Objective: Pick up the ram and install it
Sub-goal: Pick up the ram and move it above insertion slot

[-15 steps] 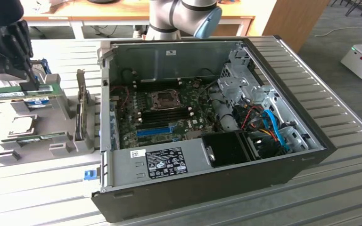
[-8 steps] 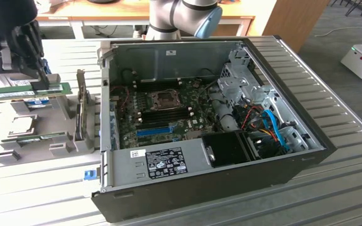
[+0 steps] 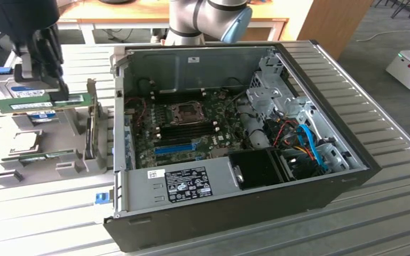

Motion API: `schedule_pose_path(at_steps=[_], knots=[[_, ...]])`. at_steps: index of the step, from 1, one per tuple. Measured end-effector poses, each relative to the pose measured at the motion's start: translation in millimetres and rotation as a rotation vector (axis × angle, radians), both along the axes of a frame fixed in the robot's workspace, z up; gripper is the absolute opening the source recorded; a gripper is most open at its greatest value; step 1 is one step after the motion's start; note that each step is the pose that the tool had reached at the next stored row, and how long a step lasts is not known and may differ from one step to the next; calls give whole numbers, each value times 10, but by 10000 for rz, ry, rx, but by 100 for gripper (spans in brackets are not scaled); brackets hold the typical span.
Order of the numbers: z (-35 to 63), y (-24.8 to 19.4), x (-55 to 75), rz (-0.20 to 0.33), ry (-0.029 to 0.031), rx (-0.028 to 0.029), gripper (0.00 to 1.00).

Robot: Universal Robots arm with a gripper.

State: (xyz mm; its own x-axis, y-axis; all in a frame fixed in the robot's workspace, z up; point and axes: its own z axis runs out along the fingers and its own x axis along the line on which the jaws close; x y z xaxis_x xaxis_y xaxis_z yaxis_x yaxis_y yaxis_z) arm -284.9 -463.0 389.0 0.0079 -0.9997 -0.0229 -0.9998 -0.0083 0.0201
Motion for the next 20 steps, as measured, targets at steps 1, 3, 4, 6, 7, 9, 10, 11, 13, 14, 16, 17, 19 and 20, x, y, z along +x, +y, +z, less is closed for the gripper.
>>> schedule_pose_path(at_steps=[1, 3, 4, 6, 7, 9, 10, 11, 13, 14, 16, 17, 19, 20], knots=[[0, 0, 21, -1, 0, 1, 12], [-1, 0, 66, 0, -1, 1, 12], [0, 0, 87, 0, -1, 1, 12], [0, 0, 129, 0, -1, 1, 12], [0, 0, 149, 1, -1, 1, 12], [0, 0, 186, 1, 0, 0, 12], [0, 0, 205, 1, 0, 0, 12], [0, 0, 225, 0, 1, 0, 12], [0, 0, 267, 0, 0, 0, 12], [0, 0, 287, 0, 0, 1, 12], [0, 0, 329, 0, 0, 0, 12], [0, 0, 350, 0, 0, 0, 12], [0, 0, 391, 1, 0, 0, 12], [0, 0, 413, 1, -1, 0, 12]])
